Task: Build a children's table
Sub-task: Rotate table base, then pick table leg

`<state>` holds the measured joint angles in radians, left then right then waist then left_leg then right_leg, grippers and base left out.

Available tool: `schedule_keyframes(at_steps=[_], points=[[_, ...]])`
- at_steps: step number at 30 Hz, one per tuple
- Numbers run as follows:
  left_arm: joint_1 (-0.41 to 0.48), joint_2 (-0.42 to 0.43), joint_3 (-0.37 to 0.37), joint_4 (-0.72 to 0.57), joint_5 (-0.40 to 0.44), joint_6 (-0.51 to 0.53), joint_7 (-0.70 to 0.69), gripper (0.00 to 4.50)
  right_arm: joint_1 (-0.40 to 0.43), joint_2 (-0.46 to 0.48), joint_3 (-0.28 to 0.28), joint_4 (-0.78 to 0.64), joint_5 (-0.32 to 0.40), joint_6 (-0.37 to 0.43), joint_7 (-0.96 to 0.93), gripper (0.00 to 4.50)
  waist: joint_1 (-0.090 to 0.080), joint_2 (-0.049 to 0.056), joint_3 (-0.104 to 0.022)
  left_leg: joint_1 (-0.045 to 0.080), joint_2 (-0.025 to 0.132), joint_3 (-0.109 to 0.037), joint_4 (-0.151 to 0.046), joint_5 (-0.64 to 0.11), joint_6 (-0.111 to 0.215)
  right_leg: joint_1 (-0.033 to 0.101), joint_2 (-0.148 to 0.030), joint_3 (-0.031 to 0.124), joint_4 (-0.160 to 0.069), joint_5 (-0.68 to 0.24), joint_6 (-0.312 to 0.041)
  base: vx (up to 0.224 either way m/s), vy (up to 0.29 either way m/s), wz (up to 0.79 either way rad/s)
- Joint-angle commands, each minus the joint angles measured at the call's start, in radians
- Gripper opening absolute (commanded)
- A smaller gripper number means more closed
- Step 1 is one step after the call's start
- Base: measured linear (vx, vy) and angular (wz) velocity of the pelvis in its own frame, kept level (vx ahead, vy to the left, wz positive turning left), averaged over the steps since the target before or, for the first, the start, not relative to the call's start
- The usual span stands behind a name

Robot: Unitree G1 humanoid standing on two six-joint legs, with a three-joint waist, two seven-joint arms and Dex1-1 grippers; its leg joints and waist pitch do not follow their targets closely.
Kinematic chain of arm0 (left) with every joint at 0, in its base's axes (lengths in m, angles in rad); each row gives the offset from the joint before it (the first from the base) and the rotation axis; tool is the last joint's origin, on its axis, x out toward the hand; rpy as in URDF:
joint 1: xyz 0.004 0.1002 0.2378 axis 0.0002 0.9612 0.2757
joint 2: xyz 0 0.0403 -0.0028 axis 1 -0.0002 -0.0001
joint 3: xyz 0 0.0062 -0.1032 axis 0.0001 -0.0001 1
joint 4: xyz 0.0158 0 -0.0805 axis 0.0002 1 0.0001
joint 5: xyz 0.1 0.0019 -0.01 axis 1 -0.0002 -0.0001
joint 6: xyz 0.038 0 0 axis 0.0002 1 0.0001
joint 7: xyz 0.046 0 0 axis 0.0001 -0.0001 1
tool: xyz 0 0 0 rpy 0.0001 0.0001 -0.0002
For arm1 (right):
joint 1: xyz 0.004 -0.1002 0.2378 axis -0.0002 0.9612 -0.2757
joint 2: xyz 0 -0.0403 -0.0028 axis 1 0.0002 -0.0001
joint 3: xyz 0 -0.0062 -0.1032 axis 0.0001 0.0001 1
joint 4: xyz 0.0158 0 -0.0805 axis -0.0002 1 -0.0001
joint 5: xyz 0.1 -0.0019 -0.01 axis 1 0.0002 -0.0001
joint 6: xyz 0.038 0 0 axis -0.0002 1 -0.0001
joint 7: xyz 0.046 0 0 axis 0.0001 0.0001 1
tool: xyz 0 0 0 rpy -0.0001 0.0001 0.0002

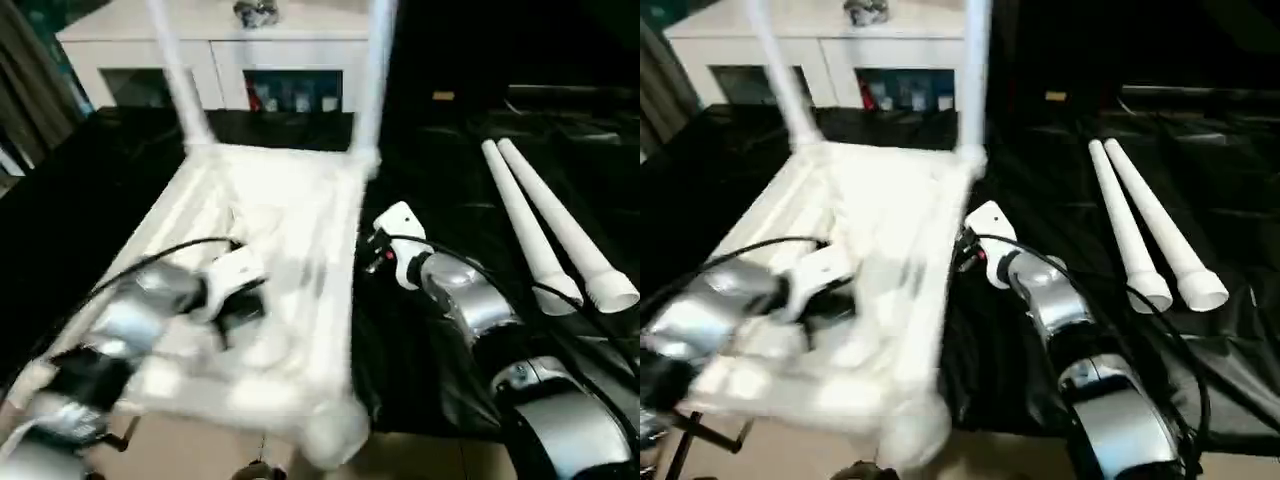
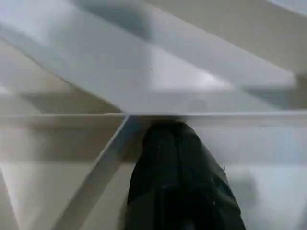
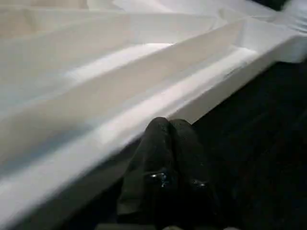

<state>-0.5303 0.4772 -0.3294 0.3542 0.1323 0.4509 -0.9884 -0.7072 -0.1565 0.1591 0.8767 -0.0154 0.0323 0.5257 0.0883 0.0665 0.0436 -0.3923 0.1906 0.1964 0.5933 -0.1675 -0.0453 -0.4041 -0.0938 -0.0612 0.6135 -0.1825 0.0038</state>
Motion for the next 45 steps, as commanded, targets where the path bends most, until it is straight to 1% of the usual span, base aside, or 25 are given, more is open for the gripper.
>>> schedule_keyframes(at_steps=[1,4,5,6,9,10,11,12,13,15,16,17,18,19,20,23,25,26,29,30,34,35,37,38,45], points=[[-0.054,-0.036,0.018,0.051,0.003,-0.049,0.081,0.00,-0.021,0.015,-0.002,-0.016,0.003,-0.018,-0.005,0.06,-0.003,0.002,-0.066,0.027,0.031,-0.022,-0.073,-0.284,-0.013,0.042,-0.051,0.037,-0.070,-0.200,-0.228,0.000,0.000,0.00],[-0.127,-0.085,0.038,0.154,0.018,-0.092,0.175,0.00,-0.017,-0.003,-0.036,-0.044,0.017,-0.022,-0.038,0.06,0.001,0.002,-0.069,0.031,0.030,-0.023,-0.071,-0.292,-0.015,0.041,-0.050,0.035,-0.072,-0.194,-0.222,0.000,0.000,0.00],[-0.147,-0.096,0.041,0.182,0.023,-0.101,0.197,0.00,-0.013,-0.009,-0.046,-0.055,0.021,-0.019,-0.046,0.06,0.003,0.010,-0.069,0.028,0.031,-0.025,-0.072,-0.288,-0.014,0.042,-0.050,0.034,-0.071,-0.191,-0.222,0.000,0.000,0.00],[-0.167,-0.109,0.044,0.216,0.027,-0.115,0.217,0.00,-0.010,-0.014,-0.056,-0.060,0.024,-0.020,-0.053,0.06,0.001,0.003,-0.069,0.027,0.029,-0.023,-0.071,-0.281,-0.011,0.043,-0.047,0.033,-0.073,-0.179,-0.218,0.000,0.000,0.00],[-0.220,-0.155,0.053,0.341,0.033,-0.168,0.285,0.00,0.018,-0.032,-0.080,-0.114,0.034,-0.005,-0.061,0.06,0.002,0.001,-0.072,0.021,0.026,-0.024,-0.067,-0.241,0.000,0.050,-0.048,0.032,-0.068,-0.125,-0.223,0.000,0.000,0.00],[-0.235,-0.171,0.052,0.387,0.036,-0.188,0.305,0.00,0.033,-0.039,-0.087,-0.143,0.038,0.010,-0.065,0.06,0.000,0.010,-0.072,0.019,0.024,-0.024,-0.065,-0.229,0.007,0.051,-0.046,0.030,-0.068,-0.102,-0.222,0.000,0.000,0.00],[-0.247,-0.184,0.050,0.427,0.041,-0.205,0.328,0.00,0.048,-0.045,-0.093,-0.174,0.037,0.029,-0.077,0.06,0.000,0.005,-0.074,0.018,0.021,-0.023,-0.062,-0.217,0.013,0.053,-0.043,0.029,-0.067,-0.084,-0.221,0.000,0.000,0.00],[-0.266,-0.200,0.034,0.502,0.061,-0.252,0.374,0.00,0.078,-0.058,-0.106,-0.242,0.032,0.079,-0.108,0.06,0.001,0.009,-0.075,0.017,0.020,-0.024,-0.059,-0.189,0.028,0.055,-0.042,0.029,-0.066,-0.037,-0.220,0.000,0.000,0.00],[-0.270,-0.202,0.034,0.516,0.063,-0.259,0.385,0.00,0.083,-0.062,-0.109,-0.256,0.029,0.090,-0.117,0.06,0.001,0.006,-0.077,0.016,0.019,-0.025,-0.058,-0.178,0.033,0.058,-0.041,0.028,-0.065,-0.024,-0.220,0.000,0.000,0.00],[-0.289,-0.207,0.033,0.585,0.070,-0.296,0.431,0.00,0.103,-0.077,-0.117,-0.310,0.013,0.133,-0.149,0.06,0.001,0.013,-0.080,0.014,0.018,-0.027,-0.056,-0.163,0.042,0.061,-0.043,0.026,-0.061,0.003,-0.229,0.000,0.000,0.00],[-0.297,-0.200,0.029,0.619,0.080,-0.326,0.459,0.00,0.116,-0.093,-0.123,-0.346,0.015,0.161,-0.143,0.06,-0.001,0.009,-0.081,0.014,0.019,-0.027,-0.056,-0.166,0.045,0.062,-0.044,0.026,-0.062,0.002,-0.232,0.000,0.000,0.00],[-0.302,-0.198,0.030,0.639,0.083,-0.344,0.473,0.00,0.125,-0.101,-0.128,-0.366,0.020,0.171,-0.135,0.06,-0.001,0.014,-0.079,0.017,0.019,-0.026,-0.056,-0.182,0.049,0.060,-0.044,0.025,-0.067,-0.019,-0.232,0.000,0.000,0.00],[-0.305,-0.196,0.033,0.649,0.083,-0.355,0.479,0.00,0.130,-0.105,-0.133,-0.380,0.025,0.177,-0.131,0.06,-0.002,0.012,-0.078,0.018,0.020,-0.025,-0.056,-0.200,0.046,0.059,-0.045,0.026,-0.070,-0.050,-0.233,0.000,0.000,0.00],[-0.308,-0.189,0.042,0.649,0.080,-0.370,0.482,0.00,0.144,-0.115,-0.151,-0.415,0.035,0.202,-0.136,0.06,-0.002,0.017,-0.076,0.019,0.020,-0.026,-0.057,-0.209,0.046,0.059,-0.045,0.026,-0.073,-0.069,-0.232,0.000,0.000,0.00],[-0.312,-0.186,0.060,0.649,0.070,-0.380,0.483,0.00,0.156,-0.123,-0.173,-0.446,0.052,0.225,-0.139,0.06,-0.003,0.010,-0.074,0.020,0.022,-0.024,-0.059,-0.221,0.044,0.057,-0.044,0.027,-0.076,-0.097,-0.227,0.000,0.000,0.00],[-0.314,-0.180,0.102,0.634,0.041,-0.401,0.479,0.00,0.177,-0.138,-0.220,-0.503,0.078,0.287,-0.161,0.20,0.002,0.012,-0.072,0.022,0.025,-0.025,-0.061,-0.221,0.040,0.053,-0.046,0.027,-0.079,-0.142,-0.226,0.000,0.000,0.00],[-0.310,-0.169,0.120,0.610,0.025,-0.431,0.471,0.00,0.190,-0.161,-0.240,-0.544,0.073,0.358,-0.182,0.30,0.002,0.014,-0.071,0.024,0.025,-0.025,-0.063,-0.230,0.029,0.051,-0.045,0.028,-0.079,-0.162,-0.222,0.000,0.000,0.00],[-0.298,-0.164,0.132,0.576,0.005,-0.444,0.446,0.00,0.193,-0.176,-0.251,-0.555,0.068,0.393,-0.196,0.46,0.001,0.001,-0.070,0.023,0.026,-0.025,-0.065,-0.231,0.026,0.052,-0.044,0.029,-0.081,-0.166,-0.216,0.000,0.000,0.00],[-0.266,-0.145,0.134,0.503,-0.013,-0.460,0.410,0.00,0.187,-0.201,-0.267,-0.554,0.065,0.434,-0.214,0.65,0.004,0.007,-0.071,0.023,0.028,-0.024,-0.064,-0.223,0.017,0.049,-0.049,0.030,-0.077,-0.180,-0.217,0.000,0.000,0.00],[-0.222,-0.130,0.152,0.392,-0.040,-0.442,0.392,0.00,0.168,-0.231,-0.285,-0.518,0.049,0.462,-0.230,0.75,0.002,0.007,-0.071,0.022,0.029,-0.024,-0.063,-0.215,0.017,0.049,-0.049,0.030,-0.075,-0.173,-0.217,0.000,0.000,0.00],[-0.153,-0.144,0.195,0.196,-0.120,-0.363,0.338,0.00,0.132,-0.276,-0.298,-0.457,0.042,0.484,-0.233,1.03,0.000,0.008,-0.073,0.020,0.028,-0.021,-0.058,-0.178,0.027,0.050,-0.049,0.030,-0.068,-0.131,-0.235,0.000,0.000,0.00],[-0.133,-0.150,0.198,0.135,-0.150,-0.327,0.314,0.20,0.121,-0.289,-0.299,-0.440,0.039,0.495,-0.230,1.11,0.001,0.007,-0.071,0.018,0.027,-0.018,-0.057,-0.176,0.030,0.049,-0.047,0.030,-0.072,-0.135,-0.236,0.000,0.000,0.00],[-0.098,-0.156,0.186,0.029,-0.198,-0.262,0.269,0.41,0.098,-0.313,-0.296,-0.405,0.035,0.510,-0.224,1.39,0.001,0.006,-0.074,0.019,0.028,-0.018,-0.054,-0.158,0.035,0.052,-0.048,0.029,-0.064,-0.118,-0.246,0.000,0.000,0.00],[-0.060,-0.154,0.156,-0.082,-0.248,-0.195,0.215,0.41,0.063,-0.339,-0.294,-0.350,0.032,0.522,-0.215,1.39,0.000,-0.002,-0.072,0.018,0.028,-0.016,-0.054,-0.157,0.039,0.052,-0.047,0.029,-0.066,-0.126,-0.250,0.000,0.000,0.00],[0.032,-0.115,0.056,-0.294,-0.296,-0.072,0.095,1.17,-0.053,-0.386,-0.267,-0.123,0.006,0.474,-0.180,2.04,-0.002,-0.008,-0.064,0.018,0.026,-0.010,-0.052,-0.189,0.036,0.044,-0.044,0.029,-0.078,-0.238,-0.227,0.000,0.000,0.00]])
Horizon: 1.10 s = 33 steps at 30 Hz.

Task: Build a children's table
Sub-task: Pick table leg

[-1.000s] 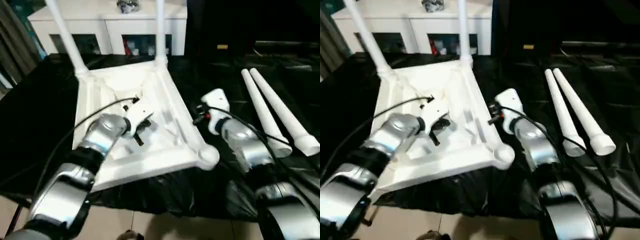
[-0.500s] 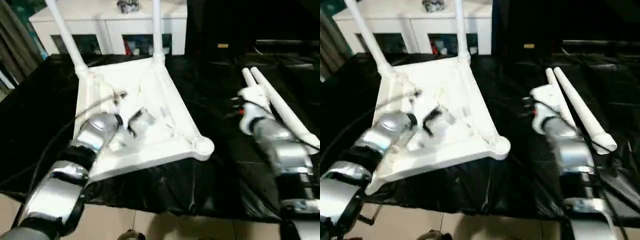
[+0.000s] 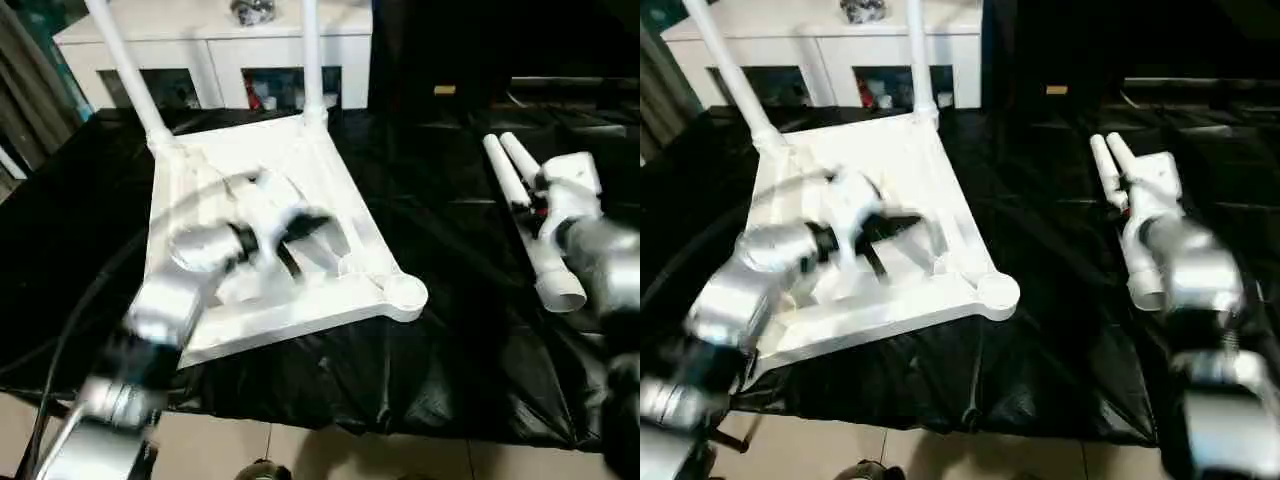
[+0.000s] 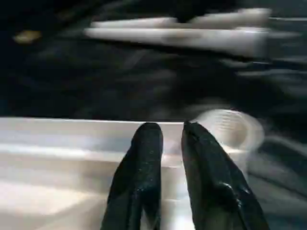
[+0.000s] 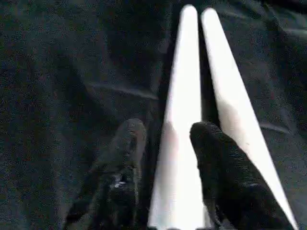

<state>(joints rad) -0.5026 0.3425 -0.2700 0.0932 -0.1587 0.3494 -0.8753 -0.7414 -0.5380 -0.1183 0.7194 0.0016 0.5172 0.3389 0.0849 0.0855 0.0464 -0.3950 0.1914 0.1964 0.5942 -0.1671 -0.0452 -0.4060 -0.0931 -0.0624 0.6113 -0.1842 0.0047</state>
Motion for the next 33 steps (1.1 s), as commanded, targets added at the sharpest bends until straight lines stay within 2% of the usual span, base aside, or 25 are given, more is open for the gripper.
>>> schedule_keyframes(at_steps=[1,3,4,6,8,9,11,14,15,18,19,20,21,28,29,30,31,33], points=[[0.006,0.021,-0.004,-0.039,-0.005,0.034,-0.019,1.24,-0.023,-0.005,0.010,0.041,-0.012,-0.012,0.007,2.15,-0.001,-0.026,-0.068,0.021,0.025,-0.011,-0.053,-0.187,0.033,0.047,-0.044,0.030,-0.074,-0.238,-0.226,0.000,0.000,0.00],[0.024,0.031,-0.003,-0.107,-0.016,0.095,-0.018,1.28,-0.073,-0.015,0.003,0.137,-0.009,-0.014,0.003,2.22,-0.001,-0.027,-0.069,0.022,0.025,-0.012,-0.053,-0.181,0.031,0.048,-0.043,0.029,-0.071,-0.228,-0.228,0.000,0.000,0.00],[0.024,0.031,-0.003,-0.107,-0.016,0.095,-0.018,1.28,-0.073,-0.015,0.003,0.137,-0.009,-0.014,0.003,2.22,-0.003,-0.028,-0.069,0.021,0.025,-0.012,-0.053,-0.180,0.030,0.048,-0.042,0.029,-0.071,-0.224,-0.232,0.000,0.000,0.00],[0.030,0.047,-0.006,-0.154,-0.034,0.134,-0.028,1.55,-0.109,-0.021,0.006,0.211,-0.012,-0.019,0.006,2.46,0.000,-0.025,-0.067,0.022,0.024,-0.011,-0.052,-0.186,0.030,0.046,-0.040,0.028,-0.072,-0.227,-0.233,0.000,0.000,0.00],[0.034,0.058,-0.011,-0.180,-0.043,0.156,-0.035,1.62,-0.128,-0.026,0.014,0.256,-0.017,-0.028,0.017,2.57,-0.001,-0.018,-0.070,0.023,0.025,-0.012,-0.052,-0.188,0.025,0.046,-0.039,0.027,-0.067,-0.210,-0.242,0.000,0.000,0.00],[0.036,0.062,-0.014,-0.189,-0.044,0.163,-0.035,1.75,-0.138,-0.026,0.015,0.280,-0.017,-0.030,0.033,2.75,-0.002,-0.020,-0.068,0.021,0.023,-0.011,-0.050,-0.195,0.025,0.047,-0.036,0.026,-0.068,-0.195,-0.247,0.000,0.000,0.00],[0.032,0.063,-0.020,-0.192,-0.035,0.166,-0.032,1.95,-0.165,-0.029,0.020,0.340,-0.027,-0.004,0.039,2.92,-0.004,-0.015,-0.070,0.022,0.022,-0.011,-0.049,-0.194,0.027,0.047,-0.035,0.025,-0.066,-0.182,-0.252,0.000,0.000,0.00],[0.021,0.058,-0.026,-0.193,-0.020,0.174,-0.027,2.01,-0.202,-0.034,0.020,0.419,-0.029,0.041,0.051,2.99,-0.002,-0.018,-0.070,0.021,0.022,-0.010,-0.047,-0.190,0.030,0.049,-0.035,0.025,-0.064,-0.167,-0.259,0.000,0.000,0.00],[0.019,0.059,-0.029,-0.205,-0.025,0.187,-0.028,2.25,-0.215,-0.036,0.016,0.446,-0.025,0.052,0.053,2.99,-0.001,-0.017,-0.071,0.021,0.023,-0.010,-0.047,-0.192,0.029,0.050,-0.036,0.025,-0.063,-0.166,-0.264,0.000,0.000,0.00],[0.010,0.068,-0.033,-0.236,-0.044,0.221,-0.033,2.25,-0.247,-0.042,0.007,0.505,-0.016,0.086,0.065,2.99,-0.001,-0.021,-0.070,0.021,0.024,-0.011,-0.048,-0.205,0.026,0.050,-0.037,0.024,-0.063,-0.178,-0.268,0.000,0.000,0.00],[0.008,0.071,-0.033,-0.239,-0.047,0.224,-0.036,2.34,-0.253,-0.042,0.005,0.515,-0.015,0.092,0.067,2.82,0.000,-0.020,-0.069,0.021,0.023,-0.010,-0.047,-0.205,0.027,0.049,-0.037,0.024,-0.064,-0.179,-0.270,0.000,0.000,0.00],[0.007,0.078,-0.035,-0.247,-0.050,0.231,-0.043,2.34,-0.261,-0.045,0.003,0.529,-0.016,0.096,0.065,2.82,0.000,-0.024,-0.069,0.019,0.023,-0.010,-0.048,-0.204,0.028,0.050,-0.037,0.024,-0.064,-0.180,-0.269,0.000,0.000,0.00],[0.006,0.084,-0.037,-0.256,-0.053,0.237,-0.050,2.39,-0.267,-0.047,0.001,0.541,-0.018,0.097,0.065,2.72,0.001,-0.022,-0.068,0.018,0.024,-0.011,-0.047,-0.200,0.030,0.049,-0.038,0.024,-0.063,-0.184,-0.266,0.000,0.000,0.00],[0.008,0.104,-0.036,-0.304,-0.071,0.285,-0.068,2.39,-0.286,-0.060,-0.003,0.587,-0.020,0.091,0.069,2.17,0.005,-0.025,-0.067,0.018,0.024,-0.011,-0.047,-0.207,0.025,0.046,-0.039,0.024,-0.063,-0.208,-0.263,0.000,0.000,0.00],[0.006,0.106,-0.035,-0.307,-0.073,0.290,-0.068,2.39,-0.288,-0.061,-0.005,0.590,-0.020,0.091,0.069,2.06,0.005,-0.028,-0.066,0.019,0.024,-0.010,-0.047,-0.215,0.023,0.046,-0.039,0.024,-0.064,-0.219,-0.261,0.000,0.000,0.00],[0.005,0.108,-0.035,-0.308,-0.074,0.293,-0.067,2.39,-0.289,-0.063,-0.006,0.593,-0.019,0.091,0.069,1.94,0.005,-0.027,-0.067,0.019,0.024,-0.011,-0.047,-0.215,0.022,0.047,-0.039,0.024,-0.063,-0.221,-0.260,0.000,0.000,0.00],[0.002,0.112,-0.033,-0.303,-0.070,0.292,-0.065,2.39,-0.289,-0.066,-0.010,0.597,-0.016,0.091,0.069,1.91,0.007,-0.032,-0.067,0.017,0.023,-0.010,-0.046,-0.208,0.025,0.047,-0.040,0.025,-0.063,-0.222,-0.257,0.000,0.000,0.00],[0.003,0.114,-0.029,-0.301,-0.066,0.289,-0.059,2.39,-0.287,-0.067,-0.016,0.599,-0.011,0.089,0.067,1.86,0.007,-0.029,-0.067,0.017,0.023,-0.011,-0.046,-0.201,0.025,0.046,-0.040,0.025,-0.063,-0.225,-0.252,0.000,0.000,0.00]])
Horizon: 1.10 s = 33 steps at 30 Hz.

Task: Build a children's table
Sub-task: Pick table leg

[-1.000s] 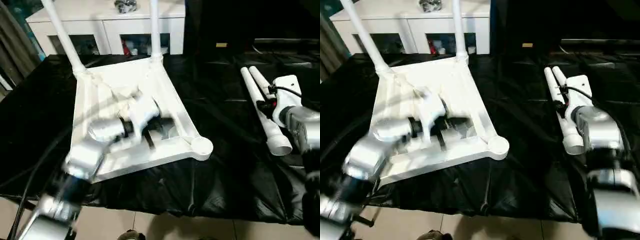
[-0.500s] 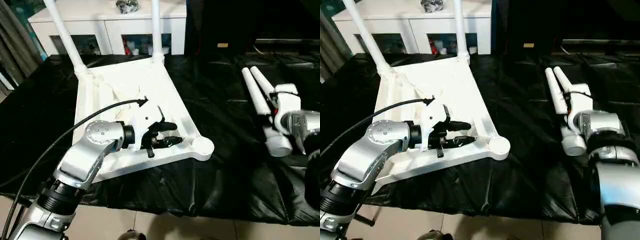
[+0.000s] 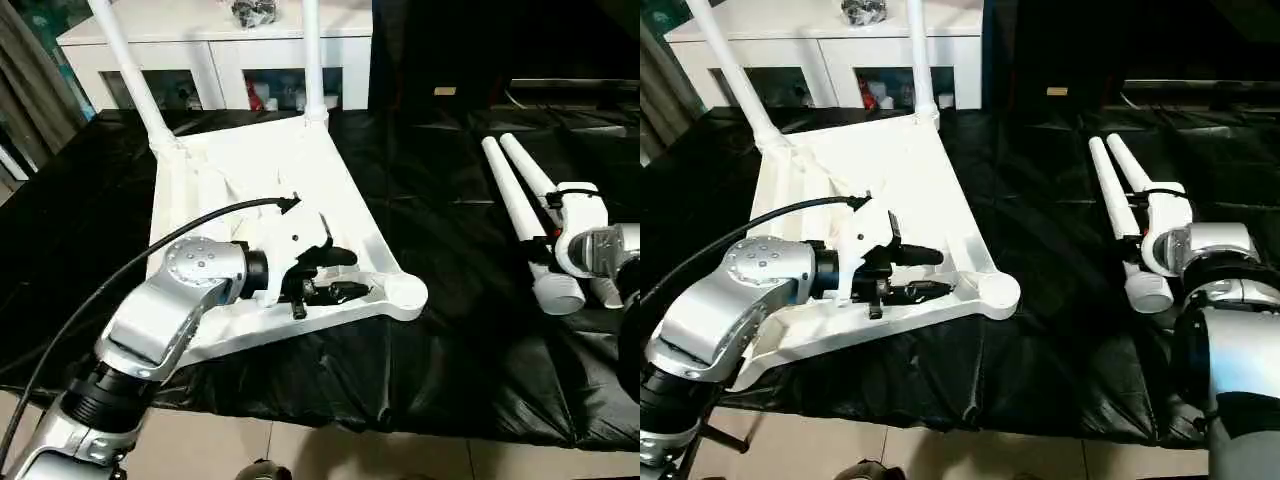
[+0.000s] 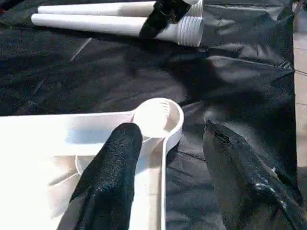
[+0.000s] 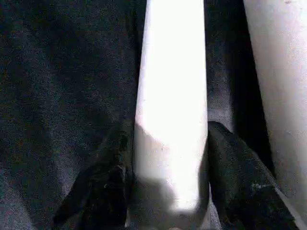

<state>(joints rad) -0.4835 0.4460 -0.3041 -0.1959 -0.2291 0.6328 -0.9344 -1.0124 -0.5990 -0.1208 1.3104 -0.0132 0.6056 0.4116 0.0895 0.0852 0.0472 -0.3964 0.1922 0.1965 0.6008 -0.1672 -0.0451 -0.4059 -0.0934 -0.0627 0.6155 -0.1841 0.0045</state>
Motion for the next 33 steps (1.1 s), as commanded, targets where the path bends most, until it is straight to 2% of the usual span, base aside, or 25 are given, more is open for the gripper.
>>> schedule_keyframes(at_steps=[1,4,5,7,9,10,11,12,13,14,15,16,17,18,19,20,21,22,23,24,26,27,28,30,33], points=[[-0.015,0.009,0.011,-0.011,0.006,0.002,0.006,2.39,-0.014,-0.007,-0.016,0.009,0.005,-0.002,-0.009,1.86,0.002,-0.029,-0.067,0.018,0.022,-0.011,-0.052,-0.200,0.025,0.046,-0.039,0.025,-0.067,-0.223,-0.251,0.000,0.000,0.00],[-0.013,0.000,0.024,-0.005,0.003,-0.002,0.023,2.39,-0.009,-0.009,-0.039,0.008,0.026,-0.007,-0.017,1.86,0.002,-0.027,-0.069,0.018,0.022,-0.010,-0.051,-0.192,0.026,0.047,-0.038,0.025,-0.066,-0.206,-0.254,0.000,0.000,0.00],[-0.013,-0.007,0.029,0.001,0.003,-0.006,0.032,2.39,-0.008,-0.009,-0.047,0.007,0.035,-0.008,-0.015,1.85,0.001,-0.018,-0.069,0.020,0.022,-0.011,-0.050,-0.196,0.025,0.045,-0.038,0.025,-0.066,-0.197,-0.257,0.000,0.000,0.00],[-0.018,-0.030,0.041,0.023,0.005,-0.018,0.060,2.39,-0.007,-0.006,-0.080,0.000,0.072,-0.016,0.009,1.85,0.000,-0.012,-0.070,0.018,0.021,-0.011,-0.050,-0.199,0.025,0.047,-0.036,0.023,-0.065,-0.180,-0.262,0.000,0.000,0.00],[-0.031,-0.075,0.064,0.062,0.012,-0.040,0.116,2.39,-0.006,0.006,-0.125,-0.020,0.127,-0.047,0.067,1.85,-0.001,-0.013,-0.072,0.019,0.021,-0.011,-0.048,-0.207,0.033,0.049,-0.035,0.023,-0.065,-0.164,-0.266,0.000,0.000,0.00],[-0.031,-0.075,0.064,0.062,0.012,-0.040,0.116,2.39,-0.006,0.006,-0.125,-0.020,0.127,-0.047,0.067,1.85,-0.002,-0.012,-0.072,0.018,0.021,-0.010,-0.046,-0.210,0.040,0.050,-0.036,0.022,-0.066,-0.151,-0.269,0.000,0.000,0.00],[-0.048,-0.130,0.096,0.104,0.003,-0.066,0.175,2.39,0.003,0.025,-0.179,-0.053,0.187,-0.107,0.116,1.85,-0.002,-0.003,-0.074,0.018,0.021,-0.011,-0.045,-0.205,0.046,0.050,-0.036,0.021,-0.063,-0.143,-0.273,0.000,0.000,0.00],[-0.058,-0.170,0.118,0.133,-0.003,-0.081,0.219,2.39,0.012,0.037,-0.207,-0.075,0.219,-0.132,0.151,1.85,-0.004,-0.010,-0.074,0.016,0.021,-0.010,-0.043,-0.208,0.057,0.052,-0.037,0.021,-0.065,-0.134,-0.275,0.000,0.000,0.00],[-0.062,-0.181,0.124,0.143,-0.003,-0.087,0.233,2.39,0.017,0.043,-0.215,-0.084,0.230,-0.137,0.163,1.85,-0.003,-0.011,-0.074,0.015,0.020,-0.010,-0.043,-0.202,0.065,0.054,-0.037,0.020,-0.067,-0.131,-0.274,0.000,0.000,0.00],[-0.071,-0.207,0.137,0.166,-0.003,-0.100,0.265,2.39,0.026,0.056,-0.233,-0.105,0.255,-0.147,0.191,1.85,-0.003,-0.005,-0.076,0.013,0.020,-0.010,-0.041,-0.185,0.081,0.055,-0.037,0.019,-0.067,-0.115,-0.274,0.000,0.000,0.00],[-0.095,-0.274,0.175,0.220,-0.026,-0.114,0.325,2.39,0.075,0.096,-0.243,-0.197,0.301,-0.144,0.278,1.85,-0.002,0.000,-0.078,0.013,0.020,-0.013,-0.039,-0.176,0.086,0.055,-0.038,0.018,-0.062,-0.107,-0.278,0.000,0.000,0.00],[-0.111,-0.316,0.200,0.255,-0.047,-0.118,0.360,2.39,0.115,0.127,-0.243,-0.272,0.332,-0.129,0.333,1.84,0.001,-0.005,-0.079,0.012,0.018,-0.009,-0.036,-0.160,0.110,0.057,-0.034,0.018,-0.064,-0.073,-0.272,0.000,0.000,0.00],[-0.113,-0.321,0.203,0.259,-0.050,-0.118,0.362,2.39,0.121,0.131,-0.243,-0.283,0.337,-0.127,0.339,1.84,0.002,-0.007,-0.082,0.010,0.020,-0.013,-0.036,-0.131,0.130,0.060,-0.036,0.016,-0.060,-0.047,-0.280,0.000,0.000,0.00],[-0.137,-0.375,0.245,0.303,-0.090,-0.105,0.395,2.39,0.196,0.175,-0.233,-0.425,0.390,-0.100,0.396,1.84,0.004,-0.012,-0.086,0.008,0.020,-0.013,-0.034,-0.111,0.144,0.060,-0.036,0.016,-0.057,-0.032,-0.283,0.000,0.000,0.00],[-0.139,-0.381,0.250,0.308,-0.095,-0.103,0.399,2.39,0.204,0.180,-0.231,-0.441,0.396,-0.097,0.401,1.84,0.008,-0.011,-0.083,0.009,0.019,-0.012,-0.034,-0.103,0.150,0.060,-0.035,0.017,-0.060,-0.028,-0.278,0.000,0.000,0.00],[-0.154,-0.408,0.275,0.335,-0.123,-0.084,0.413,2.39,0.250,0.204,-0.221,-0.528,0.430,-0.080,0.433,1.84,0.009,-0.017,-0.089,0.008,0.023,-0.016,-0.033,-0.080,0.160,0.059,-0.038,0.016,-0.054,-0.018,-0.287,0.000,0.000,0.00],[-0.174,-0.443,0.307,0.371,-0.163,-0.061,0.425,2.39,0.314,0.234,-0.203,-0.650,0.478,-0.042,0.471,1.84,0.018,-0.015,-0.086,0.011,0.020,-0.011,-0.031,-0.069,0.170,0.057,-0.035,0.019,-0.057,-0.015,-0.275,0.000,0.000,0.00],[-0.175,-0.445,0.308,0.374,-0.165,-0.059,0.426,2.39,0.318,0.235,-0.201,-0.658,0.482,-0.039,0.473,1.84,0.018,-0.015,-0.086,0.011,0.020,-0.011,-0.031,-0.069,0.170,0.057,-0.035,0.019,-0.057,-0.015,-0.275,0.000,0.000,0.00],[-0.198,-0.480,0.338,0.413,-0.207,-0.026,0.428,2.39,0.389,0.264,-0.177,-0.798,0.553,0.018,0.515,1.84,0.023,-0.020,-0.086,0.011,0.023,-0.013,-0.034,-0.074,0.175,0.053,-0.036,0.017,-0.062,-0.058,-0.270,0.000,0.000,0.00],[-0.209,-0.495,0.349,0.431,-0.221,-0.021,0.432,2.39,0.417,0.275,-0.171,-0.854,0.582,0.041,0.527,1.84,0.029,-0.016,-0.085,0.014,0.027,-0.016,-0.037,-0.091,0.164,0.052,-0.040,0.019,-0.064,-0.105,-0.262,0.000,0.000,0.00],[-0.211,-0.498,0.351,0.435,-0.223,-0.020,0.432,2.39,0.423,0.277,-0.169,-0.866,0.586,0.043,0.528,1.84,0.031,-0.017,-0.082,0.013,0.030,-0.018,-0.042,-0.112,0.139,0.050,-0.042,0.018,-0.071,-0.166,-0.245,0.000,0.000,0.00],[-0.229,-0.523,0.366,0.450,-0.251,0.001,0.430,2.39,0.473,0.297,-0.151,-0.974,0.625,0.073,0.543,1.84,0.032,-0.016,-0.076,0.017,0.029,-0.014,-0.045,-0.136,0.120,0.046,-0.041,0.022,-0.080,-0.209,-0.223,0.000,0.000,0.00],[-0.237,-0.533,0.371,0.452,-0.269,0.014,0.430,2.39,0.503,0.307,-0.142,-1.040,0.642,0.093,0.544,1.84,0.037,-0.011,-0.077,0.022,0.031,-0.016,-0.046,-0.152,0.110,0.044,-0.043,0.023,-0.081,-0.230,-0.218,0.000,0.000,0.00],[-0.244,-0.544,0.378,0.449,-0.297,0.041,0.429,2.39,0.534,0.317,-0.131,-1.117,0.663,0.122,0.542,1.84,0.035,-0.012,-0.075,0.018,0.030,-0.020,-0.053,-0.166,0.088,0.047,-0.044,0.023,-0.084,-0.258,-0.191,0.000,0.000,0.00],[-0.250,-0.551,0.390,0.447,-0.318,0.059,0.428,2.39,0.556,0.317,-0.113,-1.178,0.669,0.146,0.523,1.84,0.034,-0.017,-0.074,0.016,0.028,-0.021,-0.057,-0.168,0.066,0.045,-0.047,0.025,-0.088,-0.279,-0.176,0.000,0.000,0.00]])
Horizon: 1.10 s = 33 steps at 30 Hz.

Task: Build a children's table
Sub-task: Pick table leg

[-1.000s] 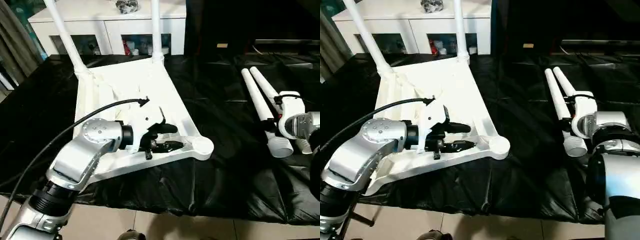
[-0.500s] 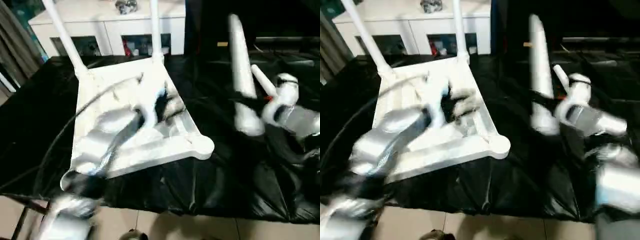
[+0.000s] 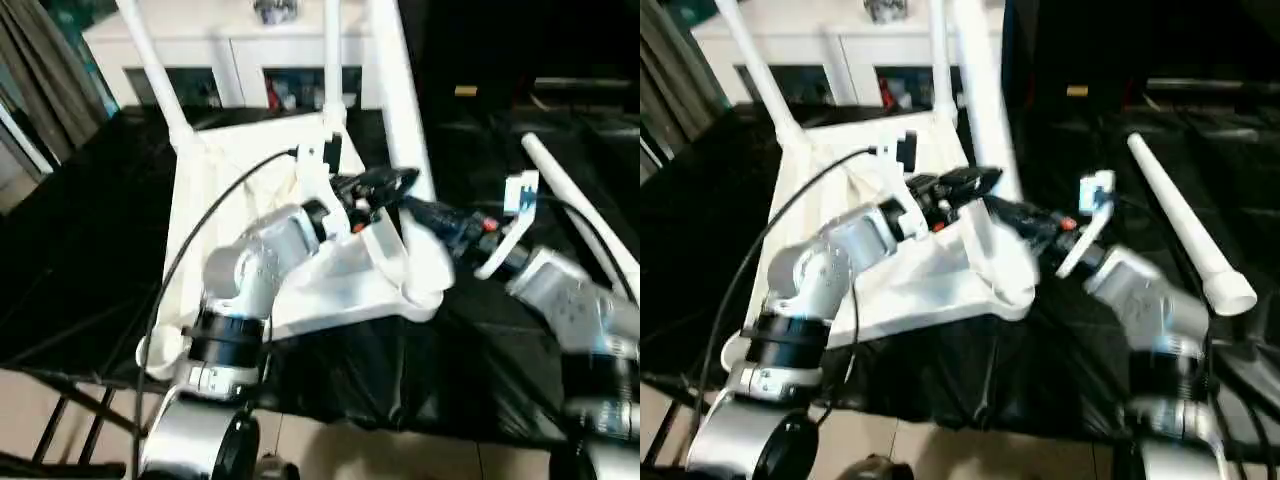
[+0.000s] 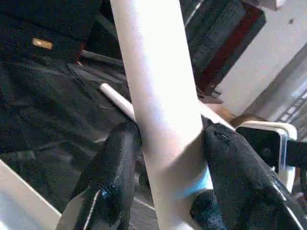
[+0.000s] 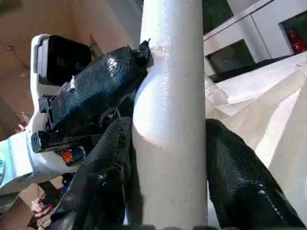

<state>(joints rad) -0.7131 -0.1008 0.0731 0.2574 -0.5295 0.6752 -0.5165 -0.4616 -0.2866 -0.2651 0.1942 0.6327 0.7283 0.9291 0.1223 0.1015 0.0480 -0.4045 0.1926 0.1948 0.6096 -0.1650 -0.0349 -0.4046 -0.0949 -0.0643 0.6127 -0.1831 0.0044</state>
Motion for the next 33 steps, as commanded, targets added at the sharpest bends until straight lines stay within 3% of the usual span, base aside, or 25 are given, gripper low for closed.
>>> schedule_keyframes(at_steps=[1,4,7,8,9,12,18,24,28,29,31,33], points=[[-0.021,-0.004,0.014,-0.007,-0.019,0.018,0.010,2.39,0.006,0.004,0.032,-0.063,0.022,0.023,0.006,1.84,0.000,-0.032,-0.074,0.022,0.026,-0.020,-0.067,-0.167,0.054,0.046,-0.045,0.026,-0.085,-0.280,-0.173,0.000,0.000,0.00],[-0.021,-0.014,0.042,-0.021,-0.068,0.042,0.004,2.39,0.016,-0.002,0.067,-0.091,0.010,0.028,-0.001,1.84,-0.003,-0.035,-0.073,0.021,0.024,-0.019,-0.066,-0.165,0.052,0.045,-0.047,0.026,-0.088,-0.285,-0.164,0.000,0.000,0.00],[-0.021,-0.015,0.046,-0.031,-0.074,0.053,0.011,2.39,0.028,-0.008,0.084,-0.126,0.008,0.041,-0.014,1.84,-0.005,-0.050,-0.074,0.017,0.023,-0.018,-0.065,-0.133,0.062,0.049,-0.047,0.027,-0.086,-0.269,-0.155,0.000,0.000,0.00],[-0.021,-0.015,0.046,-0.031,-0.074,0.053,0.011,2.39,0.028,-0.008,0.084,-0.126,0.008,0.041,-0.014,1.84,-0.004,-0.045,-0.074,0.018,0.023,-0.018,-0.065,-0.125,0.065,0.046,-0.047,0.027,-0.086,-0.266,-0.155,0.000,0.000,0.00],[-0.018,-0.019,0.051,-0.043,-0.090,0.061,0.015,2.39,0.028,-0.008,0.091,-0.146,0.008,0.051,-0.026,1.84,-0.004,-0.051,-0.075,0.018,0.024,-0.017,-0.064,-0.113,0.067,0.047,-0.047,0.028,-0.084,-0.253,-0.157,0.000,0.000,0.00],[-0.012,-0.025,0.069,-0.061,-0.132,0.088,0.013,2.57,0.020,-0.005,0.100,-0.153,-0.004,0.047,-0.041,1.84,-0.003,-0.049,-0.075,0.017,0.024,-0.017,-0.063,-0.097,0.075,0.047,-0.047,0.028,-0.079,-0.219,-0.174,0.000,0.000,0.00],[-0.013,-0.018,0.059,-0.053,-0.074,0.070,0.086,3.12,0.011,-0.002,0.124,-0.186,-0.016,0.041,-0.077,1.84,-0.005,-0.052,-0.072,0.018,0.025,-0.017,-0.066,-0.112,0.066,0.047,-0.045,0.029,-0.083,-0.242,-0.159,0.000,0.000,0.00],[-0.044,-0.040,0.073,-0.037,-0.021,0.046,0.227,3.19,0.009,0.006,0.143,-0.223,-0.051,0.017,-0.135,1.84,-0.003,-0.054,-0.073,0.018,0.027,-0.019,-0.068,-0.114,0.044,0.048,-0.045,0.031,-0.080,-0.226,-0.142,0.000,0.000,0.00],[-0.065,-0.065,0.088,-0.027,0.038,0.017,0.381,3.19,0.001,0.030,0.208,-0.248,-0.168,-0.065,-0.253,1.84,-0.006,-0.054,-0.072,0.018,0.025,-0.020,-0.067,-0.115,0.029,0.047,-0.045,0.031,-0.080,-0.220,-0.132,0.000,0.000,0.00],[-0.065,-0.091,0.107,-0.033,0.030,0.013,0.421,3.19,0.003,0.043,0.253,-0.255,-0.238,-0.112,-0.303,1.84,-0.009,-0.049,-0.073,0.017,0.023,-0.020,-0.067,-0.113,0.025,0.048,-0.046,0.030,-0.079,-0.219,-0.132,0.000,0.000,0.00],[-0.061,-0.117,0.120,-0.039,0.021,0.010,0.454,3.19,0.012,0.054,0.300,-0.270,-0.293,-0.145,-0.340,1.84,-0.013,-0.052,-0.073,0.018,0.021,-0.019,-0.067,-0.110,0.024,0.047,-0.042,0.029,-0.080,-0.203,-0.135,0.000,0.000,0.00],[-0.054,-0.146,0.126,-0.034,0.010,0.011,0.492,3.19,0.030,0.077,0.365,-0.299,-0.352,-0.184,-0.379,1.84,-0.014,-0.049,-0.072,0.019,0.021,-0.018,-0.066,-0.128,0.025,0.046,-0.041,0.030,-0.082,-0.209,-0.134,0.000,0.000,0.00]])
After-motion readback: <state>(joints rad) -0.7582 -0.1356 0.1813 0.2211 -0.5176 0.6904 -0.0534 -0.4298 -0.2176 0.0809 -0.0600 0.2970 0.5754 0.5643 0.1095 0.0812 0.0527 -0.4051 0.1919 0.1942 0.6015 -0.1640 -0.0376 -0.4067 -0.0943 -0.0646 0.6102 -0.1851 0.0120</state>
